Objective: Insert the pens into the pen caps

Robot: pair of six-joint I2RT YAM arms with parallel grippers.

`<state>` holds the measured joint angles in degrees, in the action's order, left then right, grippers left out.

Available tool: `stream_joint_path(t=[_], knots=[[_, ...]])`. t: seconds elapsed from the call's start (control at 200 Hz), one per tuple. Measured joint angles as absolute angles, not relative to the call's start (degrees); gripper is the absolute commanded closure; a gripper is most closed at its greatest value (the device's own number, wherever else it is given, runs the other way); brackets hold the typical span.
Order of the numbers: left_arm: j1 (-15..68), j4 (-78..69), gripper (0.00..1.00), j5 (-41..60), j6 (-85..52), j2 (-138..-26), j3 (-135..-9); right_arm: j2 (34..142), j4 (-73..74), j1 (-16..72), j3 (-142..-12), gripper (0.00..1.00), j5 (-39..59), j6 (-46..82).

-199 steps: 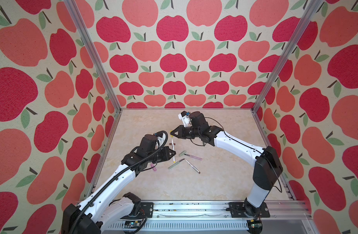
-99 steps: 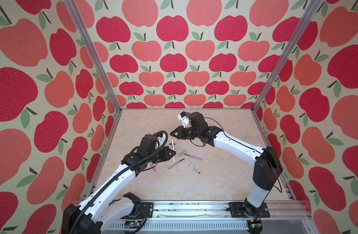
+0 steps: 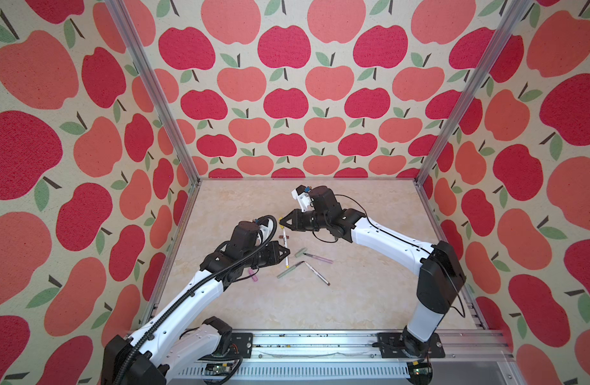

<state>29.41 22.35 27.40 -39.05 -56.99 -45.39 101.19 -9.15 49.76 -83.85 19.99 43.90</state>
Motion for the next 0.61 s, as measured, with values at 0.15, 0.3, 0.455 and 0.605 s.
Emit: stream_joint_path(t=[0.15, 0.3, 0.455, 0.605], knots=[[29.4, 22.2, 1.00, 27.4, -39.1, -57.0, -45.4, 101.1, -9.5, 49.8, -83.9, 0.97, 19.5, 43.8], [29.6, 22.0, 1.00, 27.4, -39.1, -57.0, -45.4, 101.1, -9.5, 49.7, -83.9, 0.97, 19.1, 43.7], [29.9, 22.0, 1.00, 27.4, -39.1, -57.0, -45.3, 101.1, -9.5, 49.7, -84.2, 0.97, 18.9, 43.7], [30.1, 21.9, 1.00, 27.4, -39.1, -56.9, -45.2, 101.1, -9.5, 49.7, -84.6, 0.97, 18.9, 43.7]])
